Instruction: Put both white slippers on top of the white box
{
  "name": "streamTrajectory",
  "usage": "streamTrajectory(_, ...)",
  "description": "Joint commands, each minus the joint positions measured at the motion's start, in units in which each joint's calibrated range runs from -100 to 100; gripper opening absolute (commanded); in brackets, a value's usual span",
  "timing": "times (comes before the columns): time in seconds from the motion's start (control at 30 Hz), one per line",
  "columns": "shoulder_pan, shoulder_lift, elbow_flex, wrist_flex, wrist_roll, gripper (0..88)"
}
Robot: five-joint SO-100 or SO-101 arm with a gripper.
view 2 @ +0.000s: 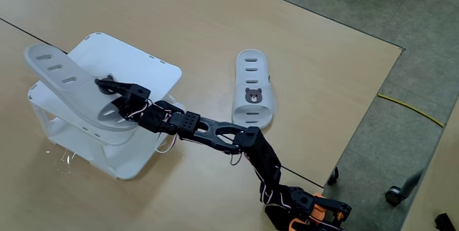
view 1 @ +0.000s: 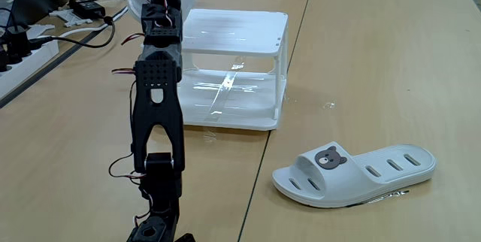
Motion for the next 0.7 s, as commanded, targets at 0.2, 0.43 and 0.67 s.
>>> streamTrajectory(0.2, 0.69, 1.93, -10.77, -0.27, 0.42, 0.8)
streamTrajectory(0.43, 2.91, 4.71, -10.32, -0.35, 0.42, 0.8)
streamTrajectory(0.67, 2.83, 7.15, -14.56, -0.35, 0.42, 0.8)
